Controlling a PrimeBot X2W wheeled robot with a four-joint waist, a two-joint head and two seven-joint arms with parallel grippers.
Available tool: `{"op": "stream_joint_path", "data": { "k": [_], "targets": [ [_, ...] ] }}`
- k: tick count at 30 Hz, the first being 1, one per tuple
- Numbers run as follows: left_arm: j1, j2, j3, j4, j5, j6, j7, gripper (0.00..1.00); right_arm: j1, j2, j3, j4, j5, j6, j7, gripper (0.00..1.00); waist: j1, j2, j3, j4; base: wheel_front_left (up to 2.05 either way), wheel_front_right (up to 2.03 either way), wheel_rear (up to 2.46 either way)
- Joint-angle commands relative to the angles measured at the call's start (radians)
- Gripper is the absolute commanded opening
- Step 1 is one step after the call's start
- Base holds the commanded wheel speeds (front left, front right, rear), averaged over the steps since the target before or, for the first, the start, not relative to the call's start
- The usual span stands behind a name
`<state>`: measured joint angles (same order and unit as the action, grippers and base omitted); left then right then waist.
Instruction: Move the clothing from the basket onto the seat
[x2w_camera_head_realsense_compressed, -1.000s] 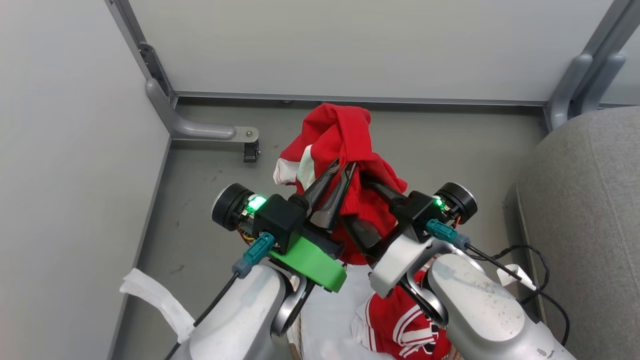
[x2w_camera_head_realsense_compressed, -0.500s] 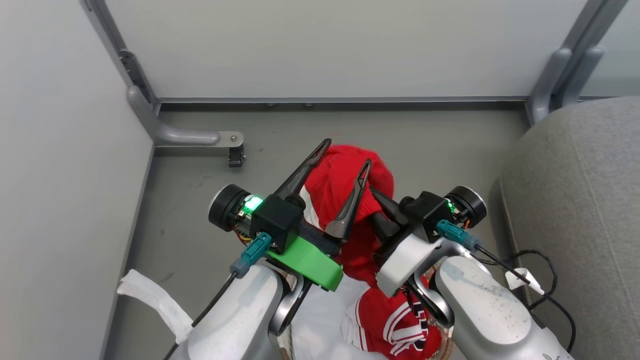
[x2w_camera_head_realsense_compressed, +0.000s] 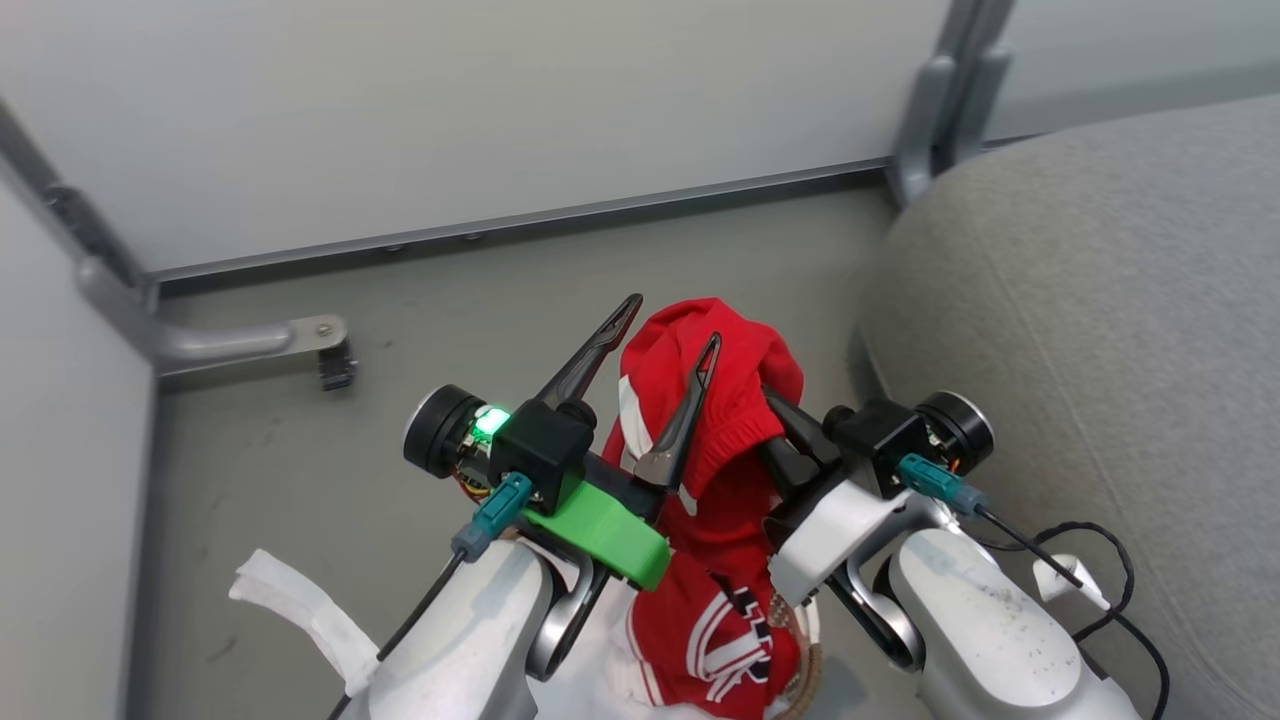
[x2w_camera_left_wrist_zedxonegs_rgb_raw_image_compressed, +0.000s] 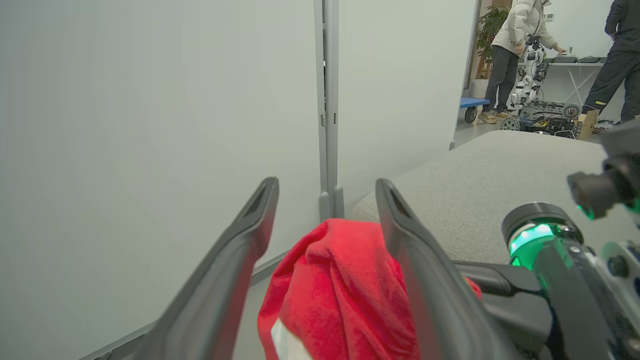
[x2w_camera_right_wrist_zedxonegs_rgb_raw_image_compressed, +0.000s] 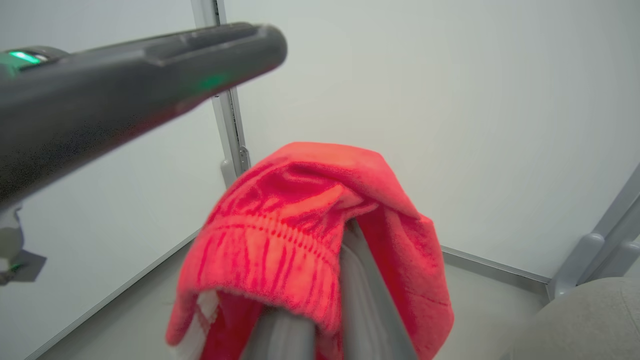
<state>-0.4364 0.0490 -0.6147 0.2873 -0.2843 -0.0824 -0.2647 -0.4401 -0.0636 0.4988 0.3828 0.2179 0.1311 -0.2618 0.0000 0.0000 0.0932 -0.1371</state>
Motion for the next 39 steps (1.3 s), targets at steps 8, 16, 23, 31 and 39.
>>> {"op": "stream_joint_path", "data": {
  "k": [8,16,23,31,39],
  "targets": [
    [0.013,0.003,0.018,0.023,0.024,-0.010,0.001,1.00,0.044,-0.012,-0.046,-0.050,0.012,-0.001,-0.005,0.00,0.0000,0.0000,0.023,-0.245,0.00,0.00,0.00],
    [0.031,0.004,0.043,0.038,0.034,-0.018,0.001,1.00,0.091,-0.020,-0.099,-0.093,0.023,-0.001,-0.005,0.00,0.0000,0.0000,0.031,-0.355,0.00,0.00,0.00],
    [0.049,0.004,0.038,0.046,0.044,-0.029,0.001,1.00,0.128,-0.025,-0.163,-0.126,0.009,-0.001,-0.005,0.00,0.0000,0.0000,0.058,-0.406,0.00,0.00,0.00],
    [0.017,0.004,0.011,0.066,0.038,-0.042,0.001,1.00,0.154,-0.025,-0.260,-0.172,-0.017,-0.001,-0.005,0.00,0.0000,0.0000,0.108,-0.419,0.00,0.00,0.00],
    [-0.006,0.004,0.021,0.083,0.063,-0.047,0.001,1.00,0.035,-0.073,-0.315,-0.180,-0.044,-0.001,-0.005,0.00,0.0000,0.0000,0.181,-0.420,0.00,0.00,0.00]
  ]
}}
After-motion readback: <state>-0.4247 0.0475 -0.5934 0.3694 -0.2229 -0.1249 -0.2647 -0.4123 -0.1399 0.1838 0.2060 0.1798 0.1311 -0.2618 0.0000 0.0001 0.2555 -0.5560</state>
